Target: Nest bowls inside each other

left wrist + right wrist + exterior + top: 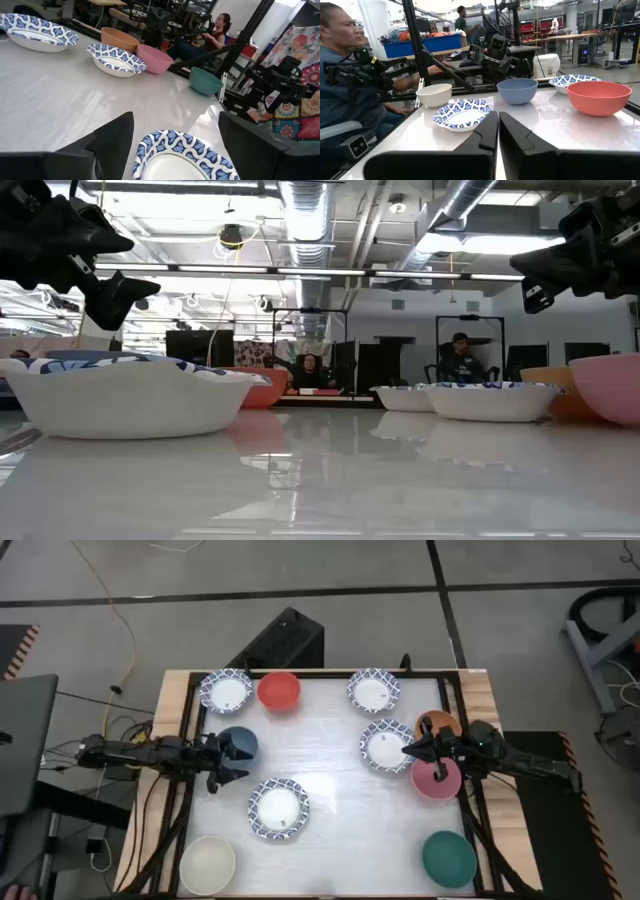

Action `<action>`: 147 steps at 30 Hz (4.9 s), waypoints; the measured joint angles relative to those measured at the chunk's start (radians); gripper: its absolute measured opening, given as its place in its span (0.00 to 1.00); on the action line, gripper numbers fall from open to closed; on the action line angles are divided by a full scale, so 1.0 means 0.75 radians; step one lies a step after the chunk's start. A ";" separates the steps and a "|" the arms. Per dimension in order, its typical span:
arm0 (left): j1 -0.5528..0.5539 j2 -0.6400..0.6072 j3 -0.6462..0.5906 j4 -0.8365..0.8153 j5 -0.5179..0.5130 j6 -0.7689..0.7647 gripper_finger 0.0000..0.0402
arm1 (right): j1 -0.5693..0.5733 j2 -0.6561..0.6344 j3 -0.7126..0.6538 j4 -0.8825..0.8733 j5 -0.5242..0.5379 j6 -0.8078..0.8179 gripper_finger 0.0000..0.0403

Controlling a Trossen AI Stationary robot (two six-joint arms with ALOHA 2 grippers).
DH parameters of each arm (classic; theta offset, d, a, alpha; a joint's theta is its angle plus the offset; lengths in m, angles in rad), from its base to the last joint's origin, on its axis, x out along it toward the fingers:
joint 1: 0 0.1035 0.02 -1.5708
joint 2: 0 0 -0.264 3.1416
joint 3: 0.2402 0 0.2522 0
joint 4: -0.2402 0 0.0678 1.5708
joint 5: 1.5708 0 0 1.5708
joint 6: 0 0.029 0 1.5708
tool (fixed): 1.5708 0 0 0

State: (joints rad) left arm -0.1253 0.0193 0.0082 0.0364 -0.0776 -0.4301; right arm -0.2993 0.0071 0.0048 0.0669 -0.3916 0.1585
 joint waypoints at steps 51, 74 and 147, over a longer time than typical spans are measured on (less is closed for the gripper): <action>0.000 0.000 0.005 0.034 -0.296 0.159 0.70 | 0.000 0.001 0.000 0.000 0.000 -0.001 0.10; 0.000 0.000 0.008 0.055 -0.402 0.115 0.70 | 0.008 0.000 0.001 0.062 0.001 0.033 0.10; 0.000 1.039 1.349 -1.235 -0.719 0.298 0.70 | 0.615 1.804 1.452 -1.110 1.138 0.083 0.58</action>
State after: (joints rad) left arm -0.1253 0.7986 1.0200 -0.8902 -0.6171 -0.2064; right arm 0.1618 1.3603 1.0935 -0.7658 0.4623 0.2209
